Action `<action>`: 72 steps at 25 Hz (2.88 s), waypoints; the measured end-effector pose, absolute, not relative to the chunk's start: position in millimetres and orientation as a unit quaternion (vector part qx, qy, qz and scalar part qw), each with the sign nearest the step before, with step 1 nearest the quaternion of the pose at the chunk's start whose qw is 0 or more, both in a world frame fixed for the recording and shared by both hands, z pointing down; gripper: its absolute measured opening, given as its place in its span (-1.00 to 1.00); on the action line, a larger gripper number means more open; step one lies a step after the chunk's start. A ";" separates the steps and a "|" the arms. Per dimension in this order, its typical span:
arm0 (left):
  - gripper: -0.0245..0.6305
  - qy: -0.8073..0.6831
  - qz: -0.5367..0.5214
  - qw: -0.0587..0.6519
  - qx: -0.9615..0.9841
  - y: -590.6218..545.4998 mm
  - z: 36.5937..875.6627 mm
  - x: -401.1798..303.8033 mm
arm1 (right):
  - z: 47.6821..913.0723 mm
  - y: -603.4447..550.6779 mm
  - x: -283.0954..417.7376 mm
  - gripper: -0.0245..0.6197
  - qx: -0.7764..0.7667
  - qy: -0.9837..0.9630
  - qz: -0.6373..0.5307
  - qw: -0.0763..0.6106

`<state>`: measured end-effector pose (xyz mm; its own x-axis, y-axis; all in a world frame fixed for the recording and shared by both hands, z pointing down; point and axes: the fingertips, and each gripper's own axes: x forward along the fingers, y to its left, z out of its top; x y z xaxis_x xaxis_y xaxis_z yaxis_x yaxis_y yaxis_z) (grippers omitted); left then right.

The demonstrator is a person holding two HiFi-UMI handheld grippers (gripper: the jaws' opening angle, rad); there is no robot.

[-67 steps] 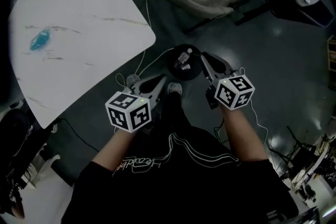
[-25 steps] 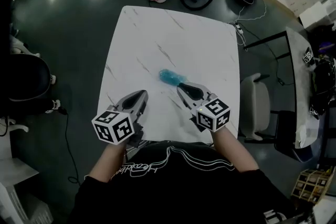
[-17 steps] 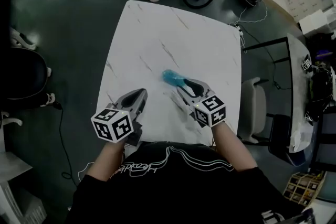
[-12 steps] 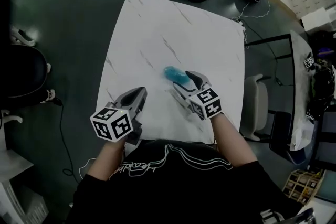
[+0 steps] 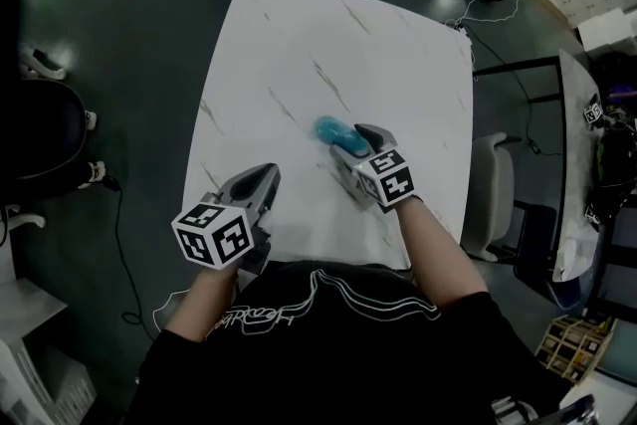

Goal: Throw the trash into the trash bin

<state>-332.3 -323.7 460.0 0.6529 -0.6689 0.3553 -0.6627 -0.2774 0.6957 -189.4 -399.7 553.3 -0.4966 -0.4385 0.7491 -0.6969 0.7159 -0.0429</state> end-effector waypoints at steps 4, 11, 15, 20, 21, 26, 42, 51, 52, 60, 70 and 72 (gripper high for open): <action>-0.91 -0.421 -0.002 0.435 0.796 -324.4 462.7 -338.1 | 560.9 -398.4 -191.5 -0.29 0.334 -0.845 0.177 0.379; -0.91 -0.415 0.006 0.440 0.796 -320.5 470.6 -336.7 | 563.0 -402.5 -188.1 -0.60 0.346 -0.840 0.179 0.379; -0.91 -0.410 0.009 0.440 0.799 -318.2 471.5 -333.2 | 562.9 -404.3 -185.0 -0.66 0.361 -0.836 0.184 0.370; -0.91 -0.407 0.016 0.435 0.803 -313.8 467.8 -329.9 | 548.8 -400.2 -183.7 -0.70 0.385 -0.835 0.173 0.353; -0.91 -0.406 0.018 0.436 0.803 -311.9 467.3 -328.1 | 543.1 -397.2 -184.1 -0.70 0.386 -0.838 0.170 0.347; -0.91 -0.390 0.030 0.431 0.813 -306.3 461.5 -310.2 | 499.6 -384.2 -175.7 -0.70 0.410 -0.850 0.174 0.282; -0.91 -0.239 0.088 0.383 0.888 -219.5 414.4 -131.9 | 366.6 -219.9 -15.0 -0.70 0.556 -0.808 0.165 0.099; -0.91 -0.113 0.131 0.350 0.921 -101.7 390.7 -26.7 | 336.9 -77.2 96.2 -0.71 0.672 -0.723 0.153 0.056; -0.91 -0.101 0.134 0.346 0.923 -87.4 388.8 -18.2 | 334.8 -59.6 105.3 -0.71 0.682 -0.714 0.153 0.050; -0.91 0.000 0.153 0.330 0.932 32.2 379.0 43.7 | 313.2 86.2 165.8 -0.71 0.759 -0.636 0.131 0.029; -0.91 0.121 0.170 0.261 0.942 149.3 338.0 105.1 | 275.3 231.0 207.0 -0.71 0.812 -0.574 0.099 -0.029; -0.91 0.123 0.174 0.264 0.941 156.1 340.0 111.4 | 279.5 245.7 212.3 -0.71 0.819 -0.563 0.101 -0.038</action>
<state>111.4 156.1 340.0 0.9092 0.3227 0.2632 0.1386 -0.8304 0.5396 212.3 245.7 279.5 0.3458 -0.9301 0.1240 -0.9149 -0.3636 -0.1757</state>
